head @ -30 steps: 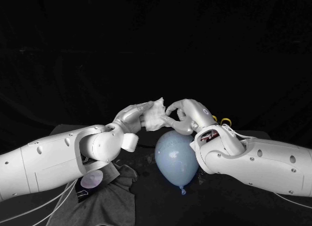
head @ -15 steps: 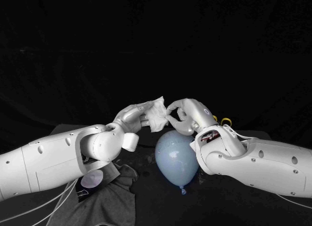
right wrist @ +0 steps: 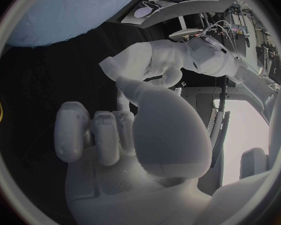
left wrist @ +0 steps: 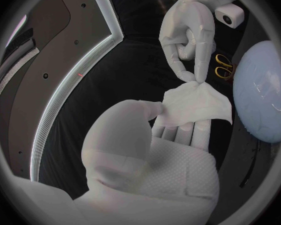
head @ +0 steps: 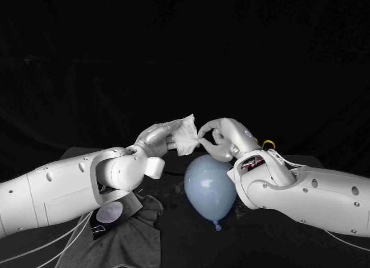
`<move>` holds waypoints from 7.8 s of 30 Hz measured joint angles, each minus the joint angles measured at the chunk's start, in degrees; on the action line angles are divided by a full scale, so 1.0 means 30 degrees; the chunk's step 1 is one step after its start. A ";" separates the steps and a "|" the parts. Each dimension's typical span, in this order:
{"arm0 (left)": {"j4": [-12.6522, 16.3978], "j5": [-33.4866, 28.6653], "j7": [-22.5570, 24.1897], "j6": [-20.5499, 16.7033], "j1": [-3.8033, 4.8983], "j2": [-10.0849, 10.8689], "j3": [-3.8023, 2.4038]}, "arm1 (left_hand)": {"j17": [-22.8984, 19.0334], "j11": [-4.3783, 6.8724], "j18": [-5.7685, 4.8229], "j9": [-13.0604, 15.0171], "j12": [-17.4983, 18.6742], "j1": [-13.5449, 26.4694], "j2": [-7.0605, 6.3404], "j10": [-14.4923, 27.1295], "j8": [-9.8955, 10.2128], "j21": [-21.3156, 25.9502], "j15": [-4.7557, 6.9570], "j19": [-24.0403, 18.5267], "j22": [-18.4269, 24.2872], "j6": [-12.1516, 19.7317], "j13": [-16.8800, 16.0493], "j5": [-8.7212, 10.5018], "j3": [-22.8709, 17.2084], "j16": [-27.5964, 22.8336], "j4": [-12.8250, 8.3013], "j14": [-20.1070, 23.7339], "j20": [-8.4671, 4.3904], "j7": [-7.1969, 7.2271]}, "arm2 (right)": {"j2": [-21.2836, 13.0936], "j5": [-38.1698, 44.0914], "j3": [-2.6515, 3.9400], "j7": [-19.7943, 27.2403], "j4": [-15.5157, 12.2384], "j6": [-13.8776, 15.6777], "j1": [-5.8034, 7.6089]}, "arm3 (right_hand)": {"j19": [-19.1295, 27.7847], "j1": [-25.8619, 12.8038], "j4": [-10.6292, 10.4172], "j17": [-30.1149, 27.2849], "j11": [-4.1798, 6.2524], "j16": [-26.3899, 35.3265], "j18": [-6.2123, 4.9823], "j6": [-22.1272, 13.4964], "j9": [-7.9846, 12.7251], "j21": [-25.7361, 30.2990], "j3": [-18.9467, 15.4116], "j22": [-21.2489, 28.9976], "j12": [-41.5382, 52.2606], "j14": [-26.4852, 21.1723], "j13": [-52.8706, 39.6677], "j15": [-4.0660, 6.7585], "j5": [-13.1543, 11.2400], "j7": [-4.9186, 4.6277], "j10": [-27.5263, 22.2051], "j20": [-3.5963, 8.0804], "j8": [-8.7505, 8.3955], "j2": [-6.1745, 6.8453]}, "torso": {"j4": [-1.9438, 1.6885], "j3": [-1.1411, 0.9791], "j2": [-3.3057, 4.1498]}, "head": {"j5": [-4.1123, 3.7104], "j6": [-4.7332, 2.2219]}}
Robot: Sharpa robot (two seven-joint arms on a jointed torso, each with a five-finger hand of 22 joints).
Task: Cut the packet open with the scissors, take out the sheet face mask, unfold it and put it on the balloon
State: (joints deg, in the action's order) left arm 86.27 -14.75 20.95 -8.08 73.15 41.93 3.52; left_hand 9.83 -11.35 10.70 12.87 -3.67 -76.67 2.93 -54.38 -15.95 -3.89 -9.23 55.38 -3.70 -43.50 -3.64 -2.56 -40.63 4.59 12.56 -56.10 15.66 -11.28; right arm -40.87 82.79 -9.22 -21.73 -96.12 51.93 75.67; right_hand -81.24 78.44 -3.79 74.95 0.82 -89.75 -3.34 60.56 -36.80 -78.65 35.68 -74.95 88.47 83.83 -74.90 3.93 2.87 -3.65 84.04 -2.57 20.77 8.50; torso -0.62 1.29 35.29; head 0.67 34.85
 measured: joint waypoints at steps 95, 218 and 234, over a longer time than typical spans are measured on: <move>-0.0269 0.0585 0.0502 -0.0284 -0.0004 0.0045 0.0012 | 0.0059 0.0271 -0.0043 0.0350 -0.0099 0.0123 0.0228 -0.1715 -0.0565 -0.0221 0.0222 -0.0744 -0.0073 -0.1097 -0.0035 0.0015 0.0671 0.0039 0.0737 -0.0637 0.0104 -0.0209 | -0.0175 -0.2400 0.0032 0.1522 0.0242 -0.0959 0.0010 | 0.0137 -0.1174 -0.1514 -0.0012 0.0066 0.0030 0.0115 -0.0188 0.0247 0.0763 -0.2469 0.0014 -0.1890 0.0096 -0.0015 0.0027 -0.0120 0.0092 0.0000 0.0137 -0.0112 -0.0161 | -0.0009 0.0002 0.0007 | 0.0042 -0.0009; -0.0355 -0.0070 -0.0051 0.0185 0.0009 0.0178 -0.0009 | -0.0083 0.0200 -0.0005 0.0379 -0.0015 0.0165 0.1140 -0.0337 -0.0870 -0.1918 0.0335 0.4312 -0.0071 0.0146 -0.0013 -0.0027 0.0902 -0.0149 0.1106 -0.0271 -0.1153 0.0006 | -0.1391 0.1098 -0.0004 0.4860 -0.0859 -0.0424 -0.0612 | 0.0090 0.0034 0.0668 0.0000 -0.0524 0.0001 -0.0052 -0.0059 0.1044 0.0920 -0.0761 -0.0001 -0.2510 0.0068 -0.0014 -0.0413 -0.0109 -0.0421 -0.0025 -0.0300 -0.0631 -0.0528 | -0.0009 0.0002 0.0004 | 0.0167 0.0126; -0.0613 -0.0092 0.0051 0.0101 0.0009 0.0147 -0.0014 | -0.0084 0.0201 -0.0014 0.0399 -0.0015 0.0123 0.1180 -0.0338 -0.0936 -0.1918 0.0335 0.4307 -0.0054 0.0148 -0.0013 -0.0025 0.0902 -0.0149 0.1106 -0.0270 -0.1154 0.0008 | -0.1878 0.0782 -0.0006 0.5311 -0.1419 -0.1118 -0.0758 | -0.0006 0.0035 0.0875 -0.0017 -0.0411 -0.0018 -0.0045 -0.0008 0.0804 0.0737 -0.0398 0.0012 -0.2098 0.0033 -0.0001 -0.0315 -0.0117 -0.0353 -0.0003 -0.0200 -0.0204 -0.0526 | -0.0009 0.0007 0.0004 | 0.0220 0.0174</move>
State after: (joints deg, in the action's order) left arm 84.43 -15.02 21.10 -7.78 73.18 42.37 3.48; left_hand 9.58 -10.75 10.66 14.07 -3.71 -76.30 6.47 -55.39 -18.76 -9.65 -8.23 68.30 -3.86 -43.06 -3.67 -2.64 -37.93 4.14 15.88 -56.91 12.19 -11.25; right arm -46.51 85.13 -9.24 -5.80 -100.38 48.58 73.39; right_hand -81.25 78.55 -1.17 74.90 -0.41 -89.80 -3.47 60.54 -34.38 -76.44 34.48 -74.91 82.18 83.93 -74.90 2.98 2.52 -4.71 84.03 -3.17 20.16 6.93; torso -0.65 1.31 35.30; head 1.33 35.37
